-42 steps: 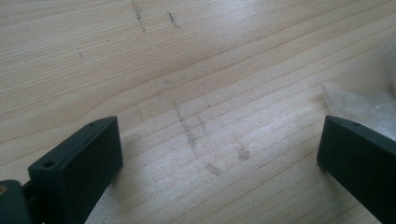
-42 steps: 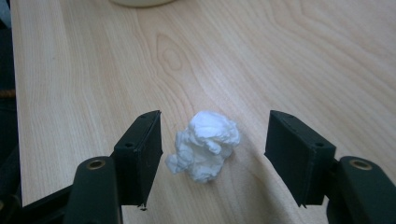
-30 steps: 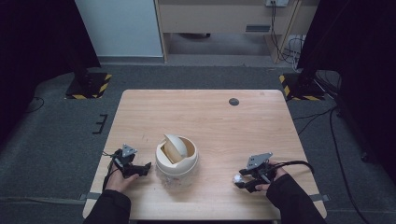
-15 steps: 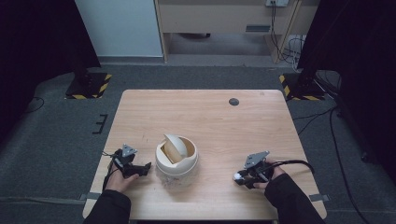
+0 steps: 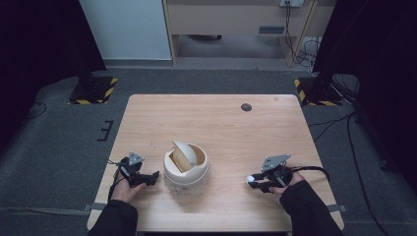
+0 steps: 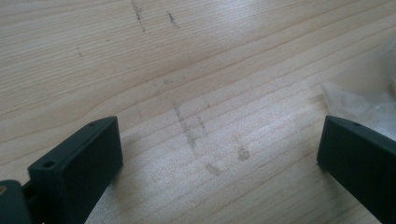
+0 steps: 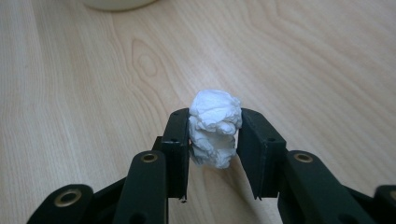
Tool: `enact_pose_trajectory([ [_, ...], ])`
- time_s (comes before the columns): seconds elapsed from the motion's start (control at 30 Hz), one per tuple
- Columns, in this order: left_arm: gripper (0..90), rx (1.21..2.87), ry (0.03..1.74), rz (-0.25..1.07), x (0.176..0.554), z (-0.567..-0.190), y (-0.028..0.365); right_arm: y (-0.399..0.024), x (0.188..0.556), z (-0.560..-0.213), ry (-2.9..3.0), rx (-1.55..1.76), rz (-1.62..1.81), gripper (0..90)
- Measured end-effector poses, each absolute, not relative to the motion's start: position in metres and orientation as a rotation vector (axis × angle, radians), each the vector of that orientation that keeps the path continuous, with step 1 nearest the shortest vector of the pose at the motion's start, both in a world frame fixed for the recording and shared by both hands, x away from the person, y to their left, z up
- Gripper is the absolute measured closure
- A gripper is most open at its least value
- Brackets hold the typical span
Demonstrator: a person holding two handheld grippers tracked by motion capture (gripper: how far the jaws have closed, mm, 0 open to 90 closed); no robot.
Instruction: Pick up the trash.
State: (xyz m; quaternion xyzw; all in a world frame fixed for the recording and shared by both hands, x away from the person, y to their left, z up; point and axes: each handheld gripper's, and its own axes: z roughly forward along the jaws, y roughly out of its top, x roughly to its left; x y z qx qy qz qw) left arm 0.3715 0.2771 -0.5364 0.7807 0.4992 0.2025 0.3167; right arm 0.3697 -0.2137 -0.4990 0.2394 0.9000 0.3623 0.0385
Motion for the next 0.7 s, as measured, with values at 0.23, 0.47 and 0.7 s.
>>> enact_pose_trajectory([
  [0.23, 0.0, 2.055, 1.314, 0.533, 0.371, -0.536, 0.277, -0.218, 0.376, -0.489, 2.672, 0.777, 1.209, 65.1],
  [0.47, 0.0, 2.055, 1.314, 0.533, 0.371, -0.536, 0.277, -0.225, 0.378, -0.479, 2.574, 0.812, 1.316, 65.5],
  [0.7, 0.0, 2.055, 1.315, 0.533, 0.371, -0.536, 0.277, -0.236, 0.380, -0.466, 2.456, 0.853, 1.415, 65.4],
])
